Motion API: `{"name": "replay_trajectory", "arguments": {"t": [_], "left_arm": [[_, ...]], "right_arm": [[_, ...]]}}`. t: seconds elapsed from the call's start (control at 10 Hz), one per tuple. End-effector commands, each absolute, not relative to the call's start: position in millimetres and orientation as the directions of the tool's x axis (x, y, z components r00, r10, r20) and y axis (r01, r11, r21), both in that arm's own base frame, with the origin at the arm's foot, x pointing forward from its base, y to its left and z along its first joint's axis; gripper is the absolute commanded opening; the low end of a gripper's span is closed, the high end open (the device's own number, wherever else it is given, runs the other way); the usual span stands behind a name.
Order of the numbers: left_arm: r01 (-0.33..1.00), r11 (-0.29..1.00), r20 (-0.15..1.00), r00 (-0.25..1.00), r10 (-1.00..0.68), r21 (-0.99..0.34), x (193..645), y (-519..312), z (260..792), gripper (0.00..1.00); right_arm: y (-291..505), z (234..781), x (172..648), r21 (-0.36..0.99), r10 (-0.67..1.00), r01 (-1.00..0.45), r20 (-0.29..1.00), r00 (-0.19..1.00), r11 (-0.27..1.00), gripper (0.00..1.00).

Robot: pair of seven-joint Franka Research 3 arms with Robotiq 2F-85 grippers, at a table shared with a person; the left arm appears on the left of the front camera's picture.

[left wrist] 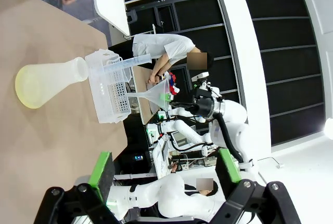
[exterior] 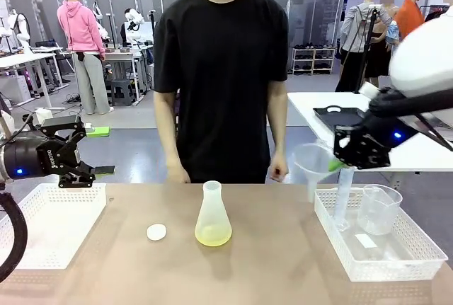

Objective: Prepare the solutions needed for the experiment.
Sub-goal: Once the solution is in the Big flask , pick up the Plastic Funnel and place it back into the right Organizing basket.

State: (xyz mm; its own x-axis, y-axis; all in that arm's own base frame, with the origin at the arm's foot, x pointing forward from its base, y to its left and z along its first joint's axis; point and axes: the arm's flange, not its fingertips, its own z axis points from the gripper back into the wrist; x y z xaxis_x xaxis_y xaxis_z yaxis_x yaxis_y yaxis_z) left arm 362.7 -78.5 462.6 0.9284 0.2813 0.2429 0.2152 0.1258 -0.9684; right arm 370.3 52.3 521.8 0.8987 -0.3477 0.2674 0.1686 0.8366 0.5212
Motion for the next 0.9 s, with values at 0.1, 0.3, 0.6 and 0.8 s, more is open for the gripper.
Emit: {"name": "replay_trajectory", "arguments": {"t": [0.1,0.3,0.6,0.8], "left_arm": [[0.213,0.105,0.235,0.928,0.288,-0.971,362.4,-80.3,463.8,1.00],[0.213,0.105,0.235,0.928,0.288,-0.971,362.4,-80.3,463.8,1.00],[0.213,0.105,0.235,0.928,0.288,-0.971,362.4,-80.3,463.8,1.00],[0.213,0.105,0.235,0.928,0.288,-0.971,362.4,-80.3,463.8,1.00]], "right_arm": [[22.9,504.3,358.3,0.543,-0.501,0.313,0.240,0.832,0.780,0.00],[20.5,505.9,361.3,0.535,-0.439,0.258,0.242,0.865,0.804,0.00],[20.5,505.9,361.3,0.535,-0.439,0.258,0.242,0.865,0.804,0.00],[6.8,504.5,367.4,0.475,-0.574,0.427,0.220,0.789,0.770,0.04]]}}
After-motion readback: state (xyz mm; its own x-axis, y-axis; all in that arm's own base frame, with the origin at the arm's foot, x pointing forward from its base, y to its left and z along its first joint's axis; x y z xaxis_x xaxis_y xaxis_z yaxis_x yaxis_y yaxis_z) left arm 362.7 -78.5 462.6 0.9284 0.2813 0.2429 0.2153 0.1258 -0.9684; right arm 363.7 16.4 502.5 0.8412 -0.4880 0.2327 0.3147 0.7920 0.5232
